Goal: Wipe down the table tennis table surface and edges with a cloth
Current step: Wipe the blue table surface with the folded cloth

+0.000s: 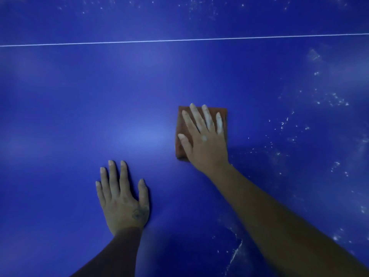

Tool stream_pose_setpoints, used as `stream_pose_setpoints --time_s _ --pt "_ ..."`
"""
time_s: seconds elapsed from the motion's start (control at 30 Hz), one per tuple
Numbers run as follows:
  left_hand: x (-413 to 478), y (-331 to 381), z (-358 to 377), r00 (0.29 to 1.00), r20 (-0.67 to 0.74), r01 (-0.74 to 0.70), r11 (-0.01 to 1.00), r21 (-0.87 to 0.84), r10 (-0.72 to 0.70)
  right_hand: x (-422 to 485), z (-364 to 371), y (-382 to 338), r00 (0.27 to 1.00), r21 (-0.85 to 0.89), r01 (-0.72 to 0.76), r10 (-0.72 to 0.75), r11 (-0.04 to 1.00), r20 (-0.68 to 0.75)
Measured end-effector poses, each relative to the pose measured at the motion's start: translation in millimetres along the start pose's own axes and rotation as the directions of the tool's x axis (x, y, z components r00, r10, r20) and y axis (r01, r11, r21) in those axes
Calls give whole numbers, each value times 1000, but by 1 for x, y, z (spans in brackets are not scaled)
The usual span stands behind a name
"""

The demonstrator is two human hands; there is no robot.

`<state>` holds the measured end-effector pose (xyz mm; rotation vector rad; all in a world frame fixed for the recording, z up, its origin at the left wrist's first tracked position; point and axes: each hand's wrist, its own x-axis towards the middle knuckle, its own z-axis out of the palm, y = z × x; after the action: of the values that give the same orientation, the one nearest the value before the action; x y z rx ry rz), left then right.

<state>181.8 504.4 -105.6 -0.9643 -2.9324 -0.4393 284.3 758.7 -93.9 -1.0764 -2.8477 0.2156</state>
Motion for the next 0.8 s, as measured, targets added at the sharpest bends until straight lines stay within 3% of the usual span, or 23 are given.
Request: stream_pose_setpoints --time_s 0.1,0.2,0.3,0.37,0.43,0.53,0.67,0.8 --pt "0 -1 1 1000 -18 -4 1000 0 4 -8 -6 50 995 4 102 -102 995 -22" --pt "0 -1 0 1000 -8 6 1000 -3 -6 -10 -20 109 980 -50 -195 193 979 -45" --pt "0 -1 1 1000 -2 9 1000 -10 -9 -18 -28 134 852 -28 -520 516 854 -85" --pt "0 -2 1 1000 -6 6 1000 -7 -6 -23 -27 120 779 -4 -621 616 784 -115" --pt "0 -2 2 1000 -12 1 1000 -3 -1 -26 -24 92 750 10 -654 650 756 -123" --pt "0 -2 1 1000 -9 3 1000 1 -3 -30 -16 42 836 4 -543 541 840 -89" --pt "0 0 0 1000 1 12 1000 -1 -12 -47 -1 -3 980 -4 -197 197 980 11" --pt "0 1 -1 1000 -8 10 1000 -8 -10 -60 -2 26 996 12 87 -87 996 23"
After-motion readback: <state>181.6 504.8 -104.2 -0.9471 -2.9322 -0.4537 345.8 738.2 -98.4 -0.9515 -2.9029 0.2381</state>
